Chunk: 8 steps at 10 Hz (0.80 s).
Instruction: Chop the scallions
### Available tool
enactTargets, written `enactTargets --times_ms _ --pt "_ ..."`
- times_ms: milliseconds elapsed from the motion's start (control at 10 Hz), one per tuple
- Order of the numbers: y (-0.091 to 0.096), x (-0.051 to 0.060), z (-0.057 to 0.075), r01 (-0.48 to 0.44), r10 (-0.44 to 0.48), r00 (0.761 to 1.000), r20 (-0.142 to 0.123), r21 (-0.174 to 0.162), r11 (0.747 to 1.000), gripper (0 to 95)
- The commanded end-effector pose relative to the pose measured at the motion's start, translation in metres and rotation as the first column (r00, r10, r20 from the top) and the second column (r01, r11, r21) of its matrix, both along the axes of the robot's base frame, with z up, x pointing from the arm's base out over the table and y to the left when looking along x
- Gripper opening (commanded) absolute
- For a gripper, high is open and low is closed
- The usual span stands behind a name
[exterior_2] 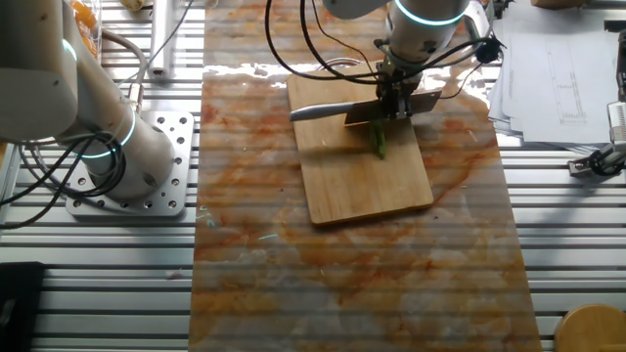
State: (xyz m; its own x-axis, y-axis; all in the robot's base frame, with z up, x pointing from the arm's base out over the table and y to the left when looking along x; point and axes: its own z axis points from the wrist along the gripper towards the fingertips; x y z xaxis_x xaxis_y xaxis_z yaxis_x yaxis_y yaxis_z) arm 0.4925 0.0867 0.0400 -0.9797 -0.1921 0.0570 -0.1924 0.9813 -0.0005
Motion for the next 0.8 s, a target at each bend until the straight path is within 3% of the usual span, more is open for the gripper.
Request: enactTargets --times_ms 100,200,800 --pt "-0.0035 -0.0024 0.0220 -0.003 0.007 0.998 -0.058 0.072 0.997 0.0" --pt "-0.0036 -0.0030 0.0239 -0.015 0.018 0.998 -0.056 0.054 0.998 0.0" --pt "-0.0105 -0.0056 0.0234 -0.023 0.025 0.998 -0.052 0.051 0.998 0.0"
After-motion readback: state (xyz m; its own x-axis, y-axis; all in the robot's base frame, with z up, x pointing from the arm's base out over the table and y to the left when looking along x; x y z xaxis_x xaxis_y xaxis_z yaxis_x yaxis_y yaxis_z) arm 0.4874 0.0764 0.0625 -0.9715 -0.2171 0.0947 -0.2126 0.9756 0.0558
